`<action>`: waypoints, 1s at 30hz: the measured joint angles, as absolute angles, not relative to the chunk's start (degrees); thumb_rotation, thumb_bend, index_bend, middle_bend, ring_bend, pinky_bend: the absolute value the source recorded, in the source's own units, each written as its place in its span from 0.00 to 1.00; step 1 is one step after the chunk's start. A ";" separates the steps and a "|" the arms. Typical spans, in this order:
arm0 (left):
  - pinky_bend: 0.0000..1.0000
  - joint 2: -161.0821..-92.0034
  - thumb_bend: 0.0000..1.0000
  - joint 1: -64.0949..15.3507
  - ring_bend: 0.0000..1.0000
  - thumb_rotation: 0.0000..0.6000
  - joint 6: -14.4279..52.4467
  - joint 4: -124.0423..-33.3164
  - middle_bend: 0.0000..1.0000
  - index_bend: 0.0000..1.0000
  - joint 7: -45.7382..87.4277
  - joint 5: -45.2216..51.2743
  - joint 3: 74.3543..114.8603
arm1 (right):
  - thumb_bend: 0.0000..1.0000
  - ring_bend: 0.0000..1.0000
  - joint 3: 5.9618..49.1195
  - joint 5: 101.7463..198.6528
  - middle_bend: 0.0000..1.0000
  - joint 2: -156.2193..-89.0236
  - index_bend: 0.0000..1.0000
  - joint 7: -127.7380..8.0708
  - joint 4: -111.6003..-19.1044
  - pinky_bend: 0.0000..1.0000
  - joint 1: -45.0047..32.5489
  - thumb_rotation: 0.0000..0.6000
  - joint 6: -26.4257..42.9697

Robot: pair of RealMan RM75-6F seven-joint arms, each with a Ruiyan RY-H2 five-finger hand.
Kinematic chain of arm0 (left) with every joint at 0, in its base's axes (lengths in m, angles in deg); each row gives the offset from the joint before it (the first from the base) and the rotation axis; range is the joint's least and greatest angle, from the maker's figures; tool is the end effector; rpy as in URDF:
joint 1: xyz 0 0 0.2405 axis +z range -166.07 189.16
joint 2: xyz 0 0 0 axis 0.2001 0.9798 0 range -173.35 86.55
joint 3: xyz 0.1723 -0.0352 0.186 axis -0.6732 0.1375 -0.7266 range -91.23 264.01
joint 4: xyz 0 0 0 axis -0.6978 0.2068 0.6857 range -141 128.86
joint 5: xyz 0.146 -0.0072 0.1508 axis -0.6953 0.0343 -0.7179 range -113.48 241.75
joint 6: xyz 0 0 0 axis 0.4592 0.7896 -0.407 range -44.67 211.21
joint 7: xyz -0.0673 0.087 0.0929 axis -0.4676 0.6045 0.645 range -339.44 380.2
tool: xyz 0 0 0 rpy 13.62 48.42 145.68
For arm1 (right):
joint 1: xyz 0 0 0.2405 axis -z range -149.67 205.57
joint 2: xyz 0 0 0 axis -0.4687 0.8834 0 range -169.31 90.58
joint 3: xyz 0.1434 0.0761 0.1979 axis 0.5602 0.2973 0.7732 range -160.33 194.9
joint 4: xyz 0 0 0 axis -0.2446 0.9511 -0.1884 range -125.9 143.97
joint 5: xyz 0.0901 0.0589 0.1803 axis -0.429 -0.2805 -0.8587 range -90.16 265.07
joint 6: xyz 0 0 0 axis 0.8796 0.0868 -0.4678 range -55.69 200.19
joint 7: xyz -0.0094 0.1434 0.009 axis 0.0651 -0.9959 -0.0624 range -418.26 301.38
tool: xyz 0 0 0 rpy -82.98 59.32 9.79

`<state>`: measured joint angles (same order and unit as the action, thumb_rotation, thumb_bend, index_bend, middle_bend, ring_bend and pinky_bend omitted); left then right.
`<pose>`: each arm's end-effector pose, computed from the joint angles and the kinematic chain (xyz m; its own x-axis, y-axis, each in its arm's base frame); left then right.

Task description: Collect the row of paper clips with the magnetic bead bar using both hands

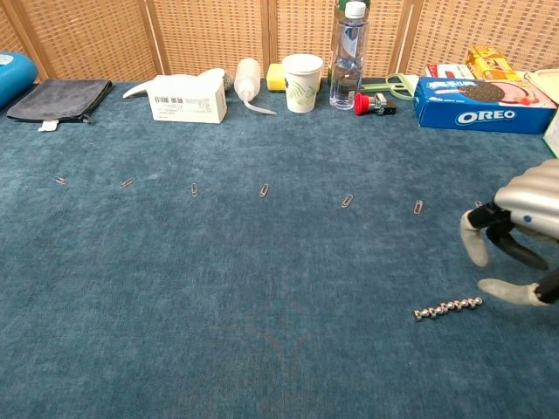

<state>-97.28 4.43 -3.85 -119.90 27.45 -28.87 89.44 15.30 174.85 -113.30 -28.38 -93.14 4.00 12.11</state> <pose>-0.2201 0.1825 0.1838 0.3307 -0.0490 0.9425 0.9234 -0.1892 -0.3338 -0.2018 -0.2155 0.0267 0.6765 -0.2269 0.7006 -0.6851 -0.5429 0.4857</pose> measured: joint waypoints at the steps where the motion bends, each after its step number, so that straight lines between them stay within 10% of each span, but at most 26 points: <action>1: 0.27 -97.25 0.50 4.42 0.25 0.50 -3.81 -119.88 0.26 0.18 27.38 -28.81 89.44 | 0.40 0.88 15.34 174.63 0.80 -113.64 0.48 -28.02 -92.83 0.94 3.86 0.70 12.33; 30: 0.27 -97.47 0.50 4.52 0.24 0.50 -4.09 -118.98 0.26 0.16 25.92 -28.73 89.40 | 0.45 0.82 15.48 167.75 0.74 -117.45 0.27 -17.84 -93.27 0.91 1.39 1.00 15.05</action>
